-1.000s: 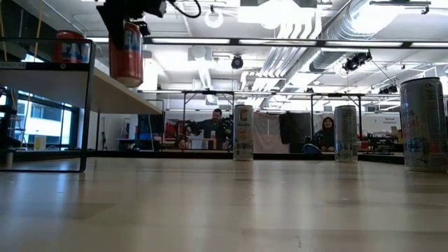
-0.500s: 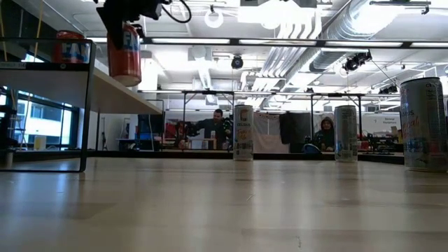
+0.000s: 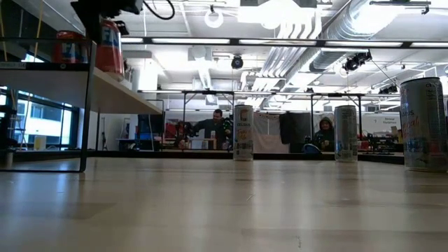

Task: Place canned beverage on shelf
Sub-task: Put the middle red soda can on the shelf aligned with the other red soda can, then put the top left white yellow soda can on the shelf

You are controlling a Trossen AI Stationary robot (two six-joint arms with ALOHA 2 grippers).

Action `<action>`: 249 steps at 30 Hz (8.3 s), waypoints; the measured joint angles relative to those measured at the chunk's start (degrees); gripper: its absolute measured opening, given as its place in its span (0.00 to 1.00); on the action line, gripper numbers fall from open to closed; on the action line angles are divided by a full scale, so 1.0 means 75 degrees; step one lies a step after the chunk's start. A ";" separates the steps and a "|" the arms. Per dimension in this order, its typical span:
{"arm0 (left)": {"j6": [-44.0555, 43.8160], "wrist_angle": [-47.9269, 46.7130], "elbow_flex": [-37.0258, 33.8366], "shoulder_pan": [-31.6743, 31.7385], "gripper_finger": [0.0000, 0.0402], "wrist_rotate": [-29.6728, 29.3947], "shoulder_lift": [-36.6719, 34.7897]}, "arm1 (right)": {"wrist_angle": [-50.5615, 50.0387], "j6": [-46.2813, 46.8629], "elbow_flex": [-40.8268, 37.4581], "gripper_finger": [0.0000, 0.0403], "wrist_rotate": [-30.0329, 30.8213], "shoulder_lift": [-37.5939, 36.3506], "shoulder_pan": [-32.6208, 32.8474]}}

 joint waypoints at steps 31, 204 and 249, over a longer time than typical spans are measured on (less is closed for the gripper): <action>-0.0408 0.0034 0.0016 0.0202 0.72 -0.0108 0.0760 | 0.0553 -0.0274 0.0000 0.99 0.0017 0.0000 -0.0064; -0.1347 0.4127 0.2661 -0.0120 0.89 0.3588 -0.2925 | 0.0853 -0.3325 -0.0006 0.79 -0.2390 0.3523 -0.5805; -0.1341 0.4124 0.2658 -0.0122 0.89 0.3588 -0.2918 | 0.0848 -0.3202 -0.0006 0.61 -0.4116 0.3423 -0.5129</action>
